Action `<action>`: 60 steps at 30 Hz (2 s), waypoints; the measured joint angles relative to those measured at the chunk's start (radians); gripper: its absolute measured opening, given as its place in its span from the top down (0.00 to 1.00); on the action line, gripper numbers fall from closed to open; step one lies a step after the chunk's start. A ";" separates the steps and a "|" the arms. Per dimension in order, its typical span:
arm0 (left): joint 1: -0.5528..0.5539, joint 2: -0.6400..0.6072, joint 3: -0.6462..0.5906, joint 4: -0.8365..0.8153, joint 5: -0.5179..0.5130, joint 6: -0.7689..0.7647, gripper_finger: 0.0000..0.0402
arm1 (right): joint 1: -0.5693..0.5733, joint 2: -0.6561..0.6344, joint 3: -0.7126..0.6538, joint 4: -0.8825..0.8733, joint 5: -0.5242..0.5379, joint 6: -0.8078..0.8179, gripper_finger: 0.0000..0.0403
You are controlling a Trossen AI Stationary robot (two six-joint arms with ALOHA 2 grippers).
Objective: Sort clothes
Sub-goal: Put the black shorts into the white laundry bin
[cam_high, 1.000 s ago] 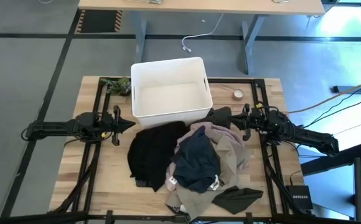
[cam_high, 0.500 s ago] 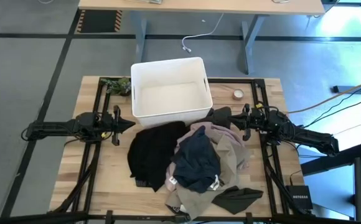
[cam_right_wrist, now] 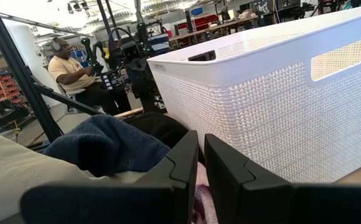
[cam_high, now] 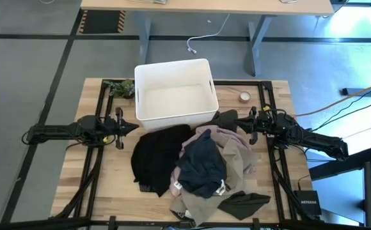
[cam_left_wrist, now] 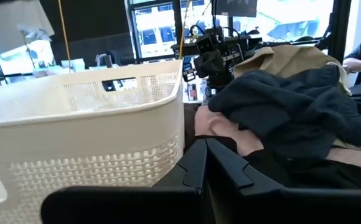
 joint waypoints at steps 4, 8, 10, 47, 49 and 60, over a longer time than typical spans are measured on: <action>0.000 0.000 0.000 -0.001 0.000 -0.085 0.99 | 0.000 0.000 0.000 0.000 0.000 0.000 0.88; 0.000 0.000 0.000 0.007 0.000 -0.147 0.99 | 0.000 0.000 0.000 0.000 0.000 0.000 0.88; 0.000 0.000 0.001 0.042 0.000 -0.146 0.99 | 0.000 0.000 0.000 0.000 0.000 0.000 0.88; -0.474 1.308 0.912 -0.348 -0.351 -0.047 0.96 | 0.000 0.000 0.000 0.050 0.030 0.179 0.88; -0.464 1.309 0.912 -0.376 -0.363 -0.119 0.92 | 0.000 0.000 0.000 0.050 0.030 0.180 0.88; -0.460 1.309 0.913 -0.497 -0.337 -0.408 0.57 | 0.001 0.001 0.000 -0.004 0.011 0.209 0.88</action>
